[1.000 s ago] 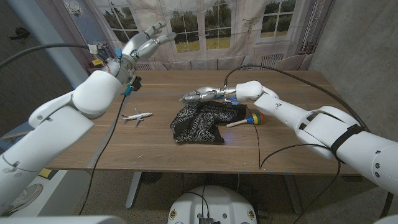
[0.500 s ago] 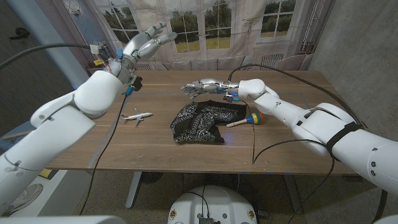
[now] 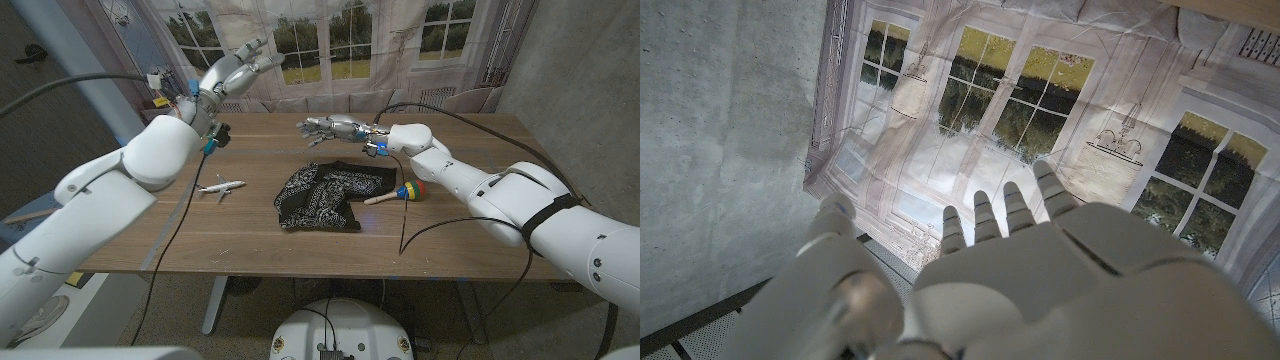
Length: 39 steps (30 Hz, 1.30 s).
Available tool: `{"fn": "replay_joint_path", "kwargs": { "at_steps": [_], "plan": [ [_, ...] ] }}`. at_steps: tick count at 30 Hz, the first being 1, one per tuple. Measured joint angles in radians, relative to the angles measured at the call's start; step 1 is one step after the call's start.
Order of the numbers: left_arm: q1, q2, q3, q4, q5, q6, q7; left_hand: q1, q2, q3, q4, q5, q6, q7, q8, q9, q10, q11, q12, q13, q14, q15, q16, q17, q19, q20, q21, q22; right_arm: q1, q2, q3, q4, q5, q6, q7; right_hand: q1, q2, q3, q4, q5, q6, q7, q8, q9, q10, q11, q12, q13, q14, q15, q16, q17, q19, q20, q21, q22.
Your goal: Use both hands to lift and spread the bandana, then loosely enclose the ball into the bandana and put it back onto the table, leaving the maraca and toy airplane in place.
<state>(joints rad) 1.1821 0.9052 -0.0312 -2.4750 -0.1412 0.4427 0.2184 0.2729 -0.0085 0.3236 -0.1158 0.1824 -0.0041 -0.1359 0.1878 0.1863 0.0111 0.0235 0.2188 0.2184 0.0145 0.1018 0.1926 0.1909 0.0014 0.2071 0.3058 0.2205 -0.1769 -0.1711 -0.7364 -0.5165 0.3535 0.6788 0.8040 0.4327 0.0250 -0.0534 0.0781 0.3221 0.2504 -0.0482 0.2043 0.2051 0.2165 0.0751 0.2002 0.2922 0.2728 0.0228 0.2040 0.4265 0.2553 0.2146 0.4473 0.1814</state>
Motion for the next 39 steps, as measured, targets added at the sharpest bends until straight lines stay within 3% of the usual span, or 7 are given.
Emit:
{"fn": "replay_joint_path", "kwargs": {
  "at_steps": [11,17,18,21,27,32,39],
  "plan": [
    [0.019,-0.015,0.001,0.022,-0.03,-0.016,0.006,0.0,0.0,0.0,0.0,0.0,0.0,0.0,0.0,0.0,-0.006,0.005,0.0,0.0,-0.006,0.006,0.0,0.003,0.0,0.0,0.0,0.0,0.001,0.003,0.068,0.019,0.069,-0.04,-0.015,0.016,0.016,0.008,-0.008,-0.005,0.011,-0.004,0.0,-0.001,0.004,-0.004,0.008,0.0,0.0,0.0,0.0,-0.005,0.0,0.0,-0.004,0.0],
    [0.031,-0.02,-0.008,0.033,-0.03,-0.016,0.006,0.0,0.0,0.0,0.0,0.0,-0.006,0.006,0.0,0.0,-0.014,0.004,0.0,0.0,-0.01,0.01,0.0,0.002,0.0,0.0,-0.008,0.0,0.001,0.003,0.068,0.019,0.092,-0.054,-0.038,0.02,0.019,0.012,-0.012,-0.012,0.014,0.0,0.0,-0.001,0.004,-0.004,0.008,0.0,0.0,0.0,0.0,-0.007,0.0,0.0,-0.007,0.0],
    [0.034,-0.022,-0.01,0.037,-0.056,-0.024,0.006,0.0,0.0,0.0,0.0,0.0,-0.009,0.002,0.0,0.0,-0.014,0.004,0.0,0.0,-0.011,0.011,0.0,0.002,0.0,0.0,-0.008,0.0,0.003,0.004,0.103,0.03,0.099,-0.059,-0.045,0.02,0.019,0.015,-0.015,-0.012,0.014,0.0,0.0,-0.001,0.004,-0.004,0.008,0.0,0.0,0.0,0.0,-0.009,0.0,0.0,-0.007,0.0],
    [0.039,-0.024,-0.015,0.045,-0.056,-0.024,0.006,0.0,0.0,0.0,0.0,0.0,-0.011,0.0,0.0,0.0,-0.016,0.006,0.0,0.0,-0.011,0.011,0.0,0.002,-0.004,0.004,-0.008,0.0,0.003,0.004,0.107,0.03,0.108,-0.064,-0.058,0.027,0.026,0.016,-0.016,-0.012,0.014,0.0,0.0,-0.001,0.009,0.002,0.008,0.0,0.0,0.0,0.0,-0.01,0.0,0.0,-0.007,0.0],
    [0.054,-0.03,-0.026,0.08,-0.083,-0.043,-0.004,0.0,0.0,0.0,0.0,0.0,-0.014,0.004,0.0,0.0,-0.022,0.003,0.0,0.0,-0.016,0.006,0.0,0.002,-0.005,0.005,-0.008,0.0,0.0,-0.002,0.129,0.022,0.128,-0.088,-0.11,0.038,0.02,0.021,-0.021,-0.02,0.014,0.0,0.006,-0.001,0.015,-0.004,0.008,-0.005,0.0,0.0,0.008,-0.012,0.0,0.0,-0.011,0.0],
    [0.066,-0.034,-0.036,0.115,-0.129,-0.105,-0.032,0.0,0.0,0.0,0.0,0.0,-0.014,0.004,0.0,0.0,-0.022,0.003,0.0,0.0,-0.022,0.011,0.0,0.002,-0.005,0.005,-0.008,0.0,-0.042,-0.041,0.168,-0.066,0.145,-0.126,-0.172,0.038,0.02,0.021,-0.021,-0.026,0.025,0.0,0.007,-0.001,0.02,0.002,0.008,-0.005,0.0,0.0,0.008,-0.014,0.0,0.0,-0.011,0.0],
    [0.078,-0.033,-0.046,0.159,-0.129,-0.105,-0.032,0.0,0.0,0.0,0.0,0.0,-0.018,0.008,0.0,0.0,-0.022,0.003,0.0,0.0,-0.022,0.011,0.0,0.002,-0.007,0.004,-0.008,0.0,-0.042,-0.041,0.168,-0.066,0.16,-0.189,-0.274,0.038,0.02,0.021,-0.021,-0.028,0.025,0.0,0.007,-0.001,0.029,0.0,0.016,-0.005,0.004,-0.004,0.008,-0.014,0.0,0.0,-0.011,0.003]
  ]
}}
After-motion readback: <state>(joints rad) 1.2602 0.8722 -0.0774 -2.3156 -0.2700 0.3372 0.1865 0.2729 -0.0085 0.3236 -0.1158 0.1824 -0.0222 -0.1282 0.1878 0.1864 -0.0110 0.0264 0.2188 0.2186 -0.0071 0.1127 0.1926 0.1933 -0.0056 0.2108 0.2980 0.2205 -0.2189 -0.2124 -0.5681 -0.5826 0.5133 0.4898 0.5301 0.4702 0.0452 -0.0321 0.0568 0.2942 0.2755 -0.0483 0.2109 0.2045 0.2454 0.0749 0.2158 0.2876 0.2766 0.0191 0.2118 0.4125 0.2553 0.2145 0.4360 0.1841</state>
